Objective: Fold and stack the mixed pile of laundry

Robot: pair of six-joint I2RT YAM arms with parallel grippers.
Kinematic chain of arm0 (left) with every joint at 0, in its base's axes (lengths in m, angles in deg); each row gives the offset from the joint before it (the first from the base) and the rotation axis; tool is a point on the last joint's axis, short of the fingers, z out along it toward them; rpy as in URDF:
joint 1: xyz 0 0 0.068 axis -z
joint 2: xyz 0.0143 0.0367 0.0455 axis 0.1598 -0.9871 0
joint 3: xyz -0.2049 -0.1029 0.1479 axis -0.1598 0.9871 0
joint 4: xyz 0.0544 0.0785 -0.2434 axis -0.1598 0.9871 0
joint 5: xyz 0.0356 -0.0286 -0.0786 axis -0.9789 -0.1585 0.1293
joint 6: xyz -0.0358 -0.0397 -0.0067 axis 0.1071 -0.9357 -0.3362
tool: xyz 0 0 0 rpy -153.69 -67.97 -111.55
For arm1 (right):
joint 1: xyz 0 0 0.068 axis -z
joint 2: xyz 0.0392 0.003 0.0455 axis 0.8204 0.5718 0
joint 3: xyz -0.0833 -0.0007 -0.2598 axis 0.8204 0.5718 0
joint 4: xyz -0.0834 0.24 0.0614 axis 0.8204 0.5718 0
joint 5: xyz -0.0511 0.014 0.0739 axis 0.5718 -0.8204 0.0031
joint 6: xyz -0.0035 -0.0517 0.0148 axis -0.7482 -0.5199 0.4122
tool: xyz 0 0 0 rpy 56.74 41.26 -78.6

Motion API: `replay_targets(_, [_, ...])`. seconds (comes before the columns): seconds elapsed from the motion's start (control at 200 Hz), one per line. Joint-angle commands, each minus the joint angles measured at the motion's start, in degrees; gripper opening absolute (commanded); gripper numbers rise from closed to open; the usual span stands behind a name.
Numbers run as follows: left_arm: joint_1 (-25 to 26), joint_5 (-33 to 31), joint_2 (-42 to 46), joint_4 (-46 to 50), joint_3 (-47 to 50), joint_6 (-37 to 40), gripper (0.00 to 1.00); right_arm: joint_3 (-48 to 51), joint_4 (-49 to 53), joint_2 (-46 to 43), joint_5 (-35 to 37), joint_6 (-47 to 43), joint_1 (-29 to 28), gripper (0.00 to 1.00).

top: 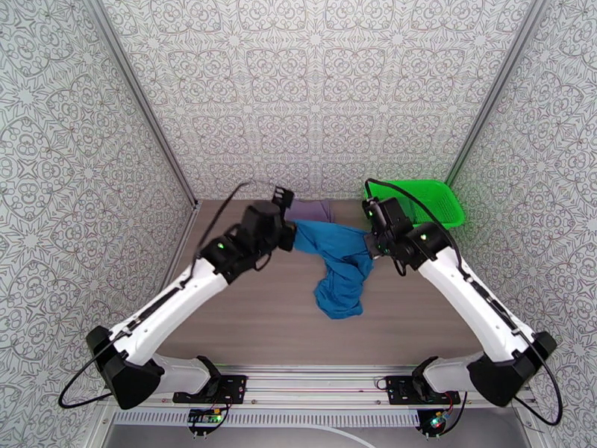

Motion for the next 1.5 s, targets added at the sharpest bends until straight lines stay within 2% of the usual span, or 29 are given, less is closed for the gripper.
replay_targets(0.0, [-3.6,-5.6,-1.3,6.7,-10.1,4.7,0.00,0.8,1.8,-5.0,-6.4,1.0,0.9,0.00])
replay_targets(0.165, [-6.0,-8.1,-3.0,11.8,-23.5,6.9,0.00,-10.9,3.8,-5.1,-22.9,1.2,0.8,0.00])
replay_targets(0.31, [-8.7,-9.6,-3.3,17.1,-36.3,9.6,0.00,-29.1,7.5,0.3,-36.9,2.5,-0.8,0.00])
replay_targets(0.435, [-11.1,-11.5,-2.5,20.0,-44.0,12.4,0.00,-48.0,12.8,8.5,-44.0,3.6,-4.4,0.00])
replay_targets(0.54, [-13.4,-12.6,-0.6,20.4,-46.1,14.4,0.00,-60.9,16.2,15.2,-47.4,4.9,-7.5,0.00])
replay_targets(0.61, [-14.9,-14.3,0.9,19.8,-46.2,15.8,0.00,-63.0,15.3,17.4,-50.5,6.5,-9.0,0.00])
replay_targets(0.77, [-18.5,-18.4,3.4,17.2,-46.1,19.4,0.00,-61.2,9.7,19.1,-56.9,8.9,-13.6,0.00])
replay_targets(0.86, [-20.1,-19.6,3.7,15.4,-46.3,21.4,0.00,-61.5,9.1,19.7,-58.4,8.6,-15.6,0.00])
replay_targets(0.935, [-20.8,-19.5,3.2,14.3,-46.3,22.1,0.00,-59.4,9.3,18.4,-56.1,7.9,-16.0,0.00])
replay_targets(0.98, [-20.9,-18.9,2.4,14.1,-46.2,22.1,0.00,-56.6,9.2,16.4,-52.3,7.3,-16.0,0.00])
replay_targets(1.08, [-21.0,-16.5,-0.2,13.3,-44.7,20.8,0.00,-42.9,6.7,9.1,-41.2,6.7,-16.0,0.00])
replay_targets(1.21, [-20.5,-10.1,-4.8,9.4,-38.7,17.2,0.00,-24.8,3.8,-0.8,-26.8,7.2,-15.8,0.00])
replay_targets(1.395, [-14.6,-3.1,-17.5,-0.7,-31.3,14.3,0.00,-2.4,1.9,-11.4,-3.9,10.9,-14.4,0.00])
replay_targets(1.495, [-10.6,-0.1,-27.5,-6.7,-29.4,12.7,0.00,7.7,0.8,-15.2,4.7,14.8,-12.6,0.00])
